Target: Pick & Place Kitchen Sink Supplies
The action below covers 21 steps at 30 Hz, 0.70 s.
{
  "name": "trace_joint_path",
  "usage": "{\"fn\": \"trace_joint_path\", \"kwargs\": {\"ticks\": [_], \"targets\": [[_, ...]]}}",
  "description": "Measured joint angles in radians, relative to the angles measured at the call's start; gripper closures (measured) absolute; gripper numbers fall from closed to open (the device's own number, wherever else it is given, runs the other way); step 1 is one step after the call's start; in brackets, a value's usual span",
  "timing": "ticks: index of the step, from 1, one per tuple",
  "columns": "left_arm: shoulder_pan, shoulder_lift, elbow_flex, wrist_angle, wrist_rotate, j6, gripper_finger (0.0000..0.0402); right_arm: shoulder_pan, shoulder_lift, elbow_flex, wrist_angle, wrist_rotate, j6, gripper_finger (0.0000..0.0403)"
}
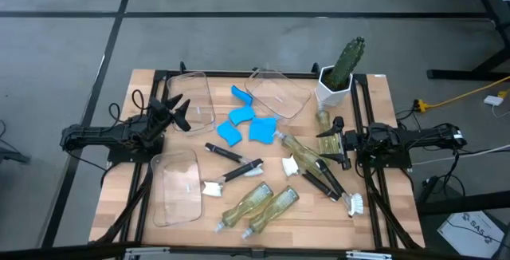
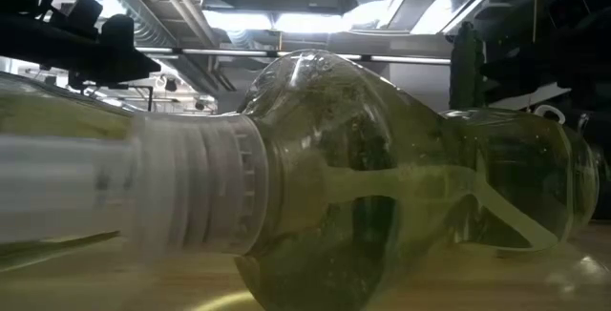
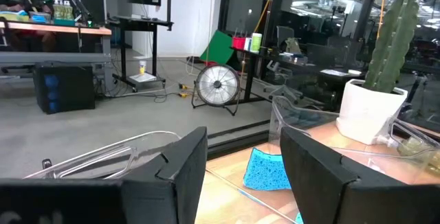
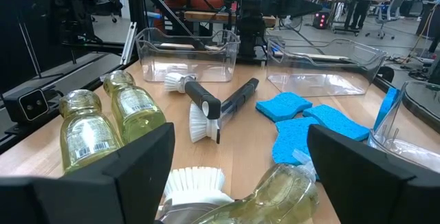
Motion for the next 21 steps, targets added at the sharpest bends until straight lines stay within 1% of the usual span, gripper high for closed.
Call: {"fn": "trace_joint_path", "kwargs": {"ticks": [16, 21], "targets": [[0.0, 0.0, 0.0, 0.0, 0.0, 0.0, 0.0221, 0.0, 0.0, 0.0, 0.0, 0.0, 0.002, 0.0075], [0.0, 0.0, 0.0, 0.0, 0.0, 0.0, 0.0221, 0.0, 0.0, 0.0, 0.0, 0.0, -0.019, 0.0075]]}}
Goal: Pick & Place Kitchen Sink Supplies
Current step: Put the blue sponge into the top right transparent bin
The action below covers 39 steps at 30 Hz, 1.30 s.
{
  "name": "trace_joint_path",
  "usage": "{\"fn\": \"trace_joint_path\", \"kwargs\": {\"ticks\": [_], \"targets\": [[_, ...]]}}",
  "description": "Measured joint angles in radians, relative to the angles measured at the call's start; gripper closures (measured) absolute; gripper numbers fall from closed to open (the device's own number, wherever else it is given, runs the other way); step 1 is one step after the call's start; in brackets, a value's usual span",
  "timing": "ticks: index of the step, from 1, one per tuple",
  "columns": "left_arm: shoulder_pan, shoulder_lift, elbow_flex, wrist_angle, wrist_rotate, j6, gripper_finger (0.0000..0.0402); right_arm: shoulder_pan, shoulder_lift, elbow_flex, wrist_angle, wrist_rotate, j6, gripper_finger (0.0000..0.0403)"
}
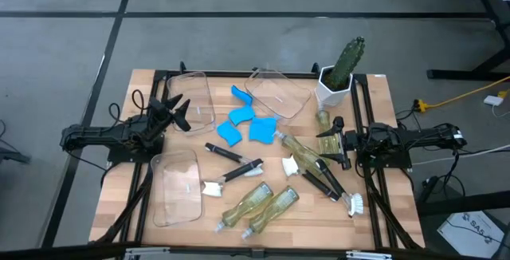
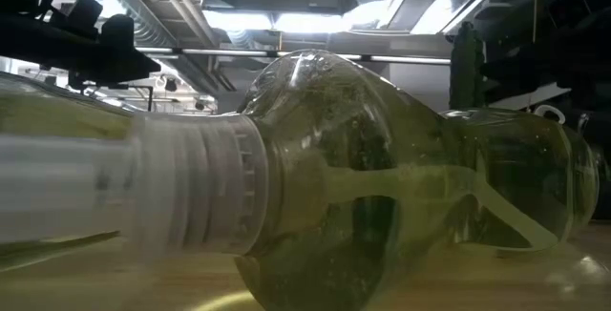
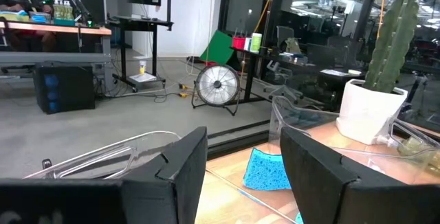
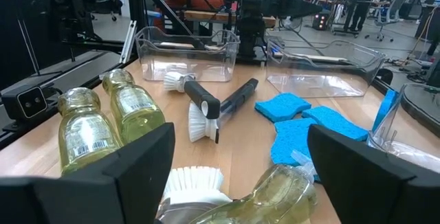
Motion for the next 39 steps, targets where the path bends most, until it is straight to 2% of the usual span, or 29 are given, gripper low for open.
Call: {"fn": "trace_joint_path", "kwargs": {"ticks": [5, 7, 10, 13, 18, 29, 35, 39], "targets": [[0.0, 0.0, 0.0, 0.0, 0.0, 0.0, 0.0222, 0.0, 0.0, 0.0, 0.0, 0.0, 0.071, 0.0076], [0.0, 0.0, 0.0, 0.0, 0.0, 0.0, 0.0221, 0.0, 0.0, 0.0, 0.001, 0.0, 0.181, 0.0076], [0.0, 0.0, 0.0, 0.0, 0.0, 0.0, 0.0221, 0.0, 0.0, 0.0, 0.002, -0.007, 0.452, 0.0075], [0.0, 0.0, 0.0, 0.0, 0.0, 0.0, 0.0222, 0.0, 0.0, 0.0, 0.006, 0.02, 0.533, 0.0075], [0.0, 0.0, 0.0, 0.0, 0.0, 0.0, 0.0221, 0.0, 0.0, 0.0, 0.044, 0.088, 0.539, 0.0075], [0.0, 0.0, 0.0, 0.0, 0.0, 0.0, 0.0222, 0.0, 0.0, 0.0, 0.302, 0.396, 0.536, 0.0075], [0.0, 0.0, 0.0, 0.0, 0.0, 0.0, 0.0221, 0.0, 0.0, 0.0, 0.302, 0.403, 0.459, 0.0075], [0.0, 0.0, 0.0, 0.0, 0.0, 0.0, 0.0221, 0.0, 0.002, 0.0, 0.278, 0.333, 0.273, 0.0076]]}}
